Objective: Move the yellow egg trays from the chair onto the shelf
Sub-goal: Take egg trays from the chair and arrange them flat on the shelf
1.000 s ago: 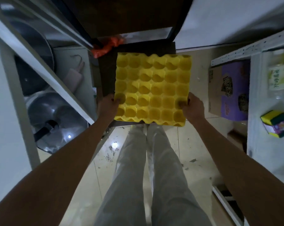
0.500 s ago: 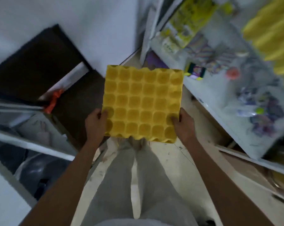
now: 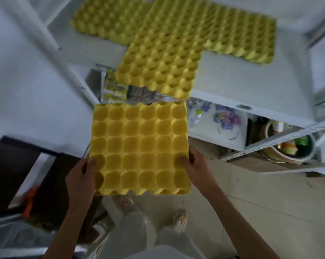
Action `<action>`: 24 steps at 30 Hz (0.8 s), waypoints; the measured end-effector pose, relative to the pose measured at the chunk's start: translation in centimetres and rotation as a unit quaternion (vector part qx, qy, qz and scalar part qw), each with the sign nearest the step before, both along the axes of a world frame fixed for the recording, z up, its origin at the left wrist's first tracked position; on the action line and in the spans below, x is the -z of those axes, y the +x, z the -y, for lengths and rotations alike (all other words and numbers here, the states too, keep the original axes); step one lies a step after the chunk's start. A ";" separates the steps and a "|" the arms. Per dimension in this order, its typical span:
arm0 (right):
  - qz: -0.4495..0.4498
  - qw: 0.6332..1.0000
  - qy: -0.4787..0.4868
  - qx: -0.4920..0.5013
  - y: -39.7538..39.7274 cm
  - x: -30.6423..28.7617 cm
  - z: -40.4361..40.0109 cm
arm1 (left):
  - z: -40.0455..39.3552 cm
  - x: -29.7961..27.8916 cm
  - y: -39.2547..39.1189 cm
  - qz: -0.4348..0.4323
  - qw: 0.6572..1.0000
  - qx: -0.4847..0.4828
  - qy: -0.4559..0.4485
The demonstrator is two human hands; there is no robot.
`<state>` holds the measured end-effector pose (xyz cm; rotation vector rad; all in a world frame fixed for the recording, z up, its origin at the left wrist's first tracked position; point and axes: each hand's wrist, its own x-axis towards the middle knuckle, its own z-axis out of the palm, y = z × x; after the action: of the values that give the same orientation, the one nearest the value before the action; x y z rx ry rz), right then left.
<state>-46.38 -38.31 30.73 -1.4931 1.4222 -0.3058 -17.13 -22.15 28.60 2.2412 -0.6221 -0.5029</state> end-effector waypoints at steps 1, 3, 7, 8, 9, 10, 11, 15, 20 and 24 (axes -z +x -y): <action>0.013 1.000 -0.005 0.013 -2.0 -0.8 0.1 | 0.8 -0.8 -1.6 0.007 1.000 0.012 0.000; 0.022 0.999 -0.023 0.031 -5.9 -2.3 0.5 | 2.5 -2.4 -4.8 0.025 0.999 0.036 0.000; 0.032 0.993 -0.071 0.088 -13.2 -4.3 2.6 | 7.5 -4.9 -10.8 0.040 0.994 0.098 -0.025; 0.026 0.991 -0.079 0.105 -14.9 -4.5 3.4 | 9.1 -5.5 -12.2 0.043 0.992 0.118 -0.025; 0.016 0.988 -0.086 0.124 -16.4 -4.6 4.1 | 10.6 -5.9 -13.2 0.045 0.989 0.138 -0.028; 0.008 0.985 -0.093 0.144 -17.7 -4.6 4.9 | 12.2 -6.3 -14.2 0.051 0.985 0.164 -0.029; 0.002 0.981 -0.099 0.164 -18.9 -4.5 5.8 | 13.8 -6.8 -15.1 0.064 0.978 0.197 -0.021; -0.064 0.972 -0.113 0.197 -21.7 -3.4 10.4 | 20.9 -7.7 -17.2 0.167 0.930 0.318 0.076; -0.144 0.958 -0.102 0.227 -22.3 -1.8 18.3 | 30.7 -7.7 -17.8 0.224 0.887 0.376 0.148; -0.174 0.952 -0.102 0.232 -21.6 -1.3 23.9 | 36.9 -8.5 -17.8 0.223 0.873 0.389 0.190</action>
<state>-68.00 -62.18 32.04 -1.4055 2.0828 -0.5091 -34.98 -59.02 37.10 2.4186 -1.8444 -0.5145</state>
